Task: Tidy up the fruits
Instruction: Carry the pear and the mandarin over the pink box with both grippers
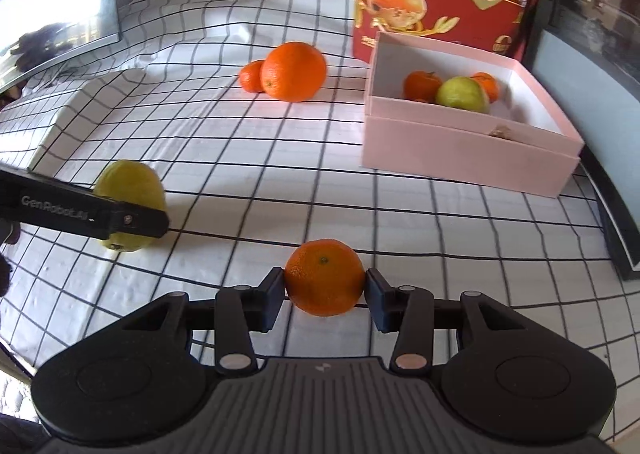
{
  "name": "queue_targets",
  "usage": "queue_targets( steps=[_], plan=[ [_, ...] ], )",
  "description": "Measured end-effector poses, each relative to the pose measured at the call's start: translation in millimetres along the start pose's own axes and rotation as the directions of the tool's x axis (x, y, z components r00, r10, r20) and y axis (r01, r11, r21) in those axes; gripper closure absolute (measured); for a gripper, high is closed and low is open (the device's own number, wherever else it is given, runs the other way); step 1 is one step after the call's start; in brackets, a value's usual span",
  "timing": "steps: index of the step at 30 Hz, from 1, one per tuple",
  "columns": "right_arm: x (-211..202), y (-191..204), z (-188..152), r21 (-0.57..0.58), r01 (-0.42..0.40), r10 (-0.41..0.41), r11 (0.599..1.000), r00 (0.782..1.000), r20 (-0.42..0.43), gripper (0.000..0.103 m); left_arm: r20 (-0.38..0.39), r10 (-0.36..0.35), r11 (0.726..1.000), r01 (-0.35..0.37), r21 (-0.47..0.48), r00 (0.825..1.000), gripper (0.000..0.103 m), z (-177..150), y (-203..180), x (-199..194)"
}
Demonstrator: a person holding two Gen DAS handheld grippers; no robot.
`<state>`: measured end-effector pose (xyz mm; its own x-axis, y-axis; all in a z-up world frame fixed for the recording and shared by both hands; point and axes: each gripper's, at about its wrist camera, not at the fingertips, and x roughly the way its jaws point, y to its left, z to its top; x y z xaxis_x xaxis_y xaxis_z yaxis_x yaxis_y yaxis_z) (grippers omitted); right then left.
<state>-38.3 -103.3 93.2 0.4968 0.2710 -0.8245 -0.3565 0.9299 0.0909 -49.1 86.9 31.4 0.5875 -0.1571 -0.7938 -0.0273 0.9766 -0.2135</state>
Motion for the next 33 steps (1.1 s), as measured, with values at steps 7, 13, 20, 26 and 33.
queue_targets(
  steps=[7,13,20,26,33],
  plan=[
    [-1.0,-11.4,-3.9,0.023,0.027,-0.027,0.999,1.0,-0.007,0.06,0.002,0.006,1.0,-0.006,-0.006,1.0,0.036,1.2,-2.5,1.0],
    [-3.6,-20.8,-6.7,0.053,0.045,-0.045,0.998,0.999,-0.005,0.06,0.014,-0.022,1.0,0.022,0.002,1.0,0.036,-0.8,-4.0,2.0],
    [-4.0,-28.1,-7.1,0.072,0.061,-0.061,0.996,0.998,-0.003,0.06,0.027,-0.083,0.996,0.082,0.036,0.996,0.036,1.2,-18.5,2.3],
    [-5.3,-36.1,-2.0,0.078,0.078,-0.08,0.994,0.997,0.014,0.06,0.059,-0.155,0.988,0.154,0.031,0.986,0.036,23.7,-36.1,2.7],
    [-20.1,-67.2,45.8,0.087,0.085,-0.095,0.993,0.988,0.123,0.06,0.175,-0.251,0.967,0.238,0.094,0.952,0.036,110.0,-78.3,-12.9]
  ],
)
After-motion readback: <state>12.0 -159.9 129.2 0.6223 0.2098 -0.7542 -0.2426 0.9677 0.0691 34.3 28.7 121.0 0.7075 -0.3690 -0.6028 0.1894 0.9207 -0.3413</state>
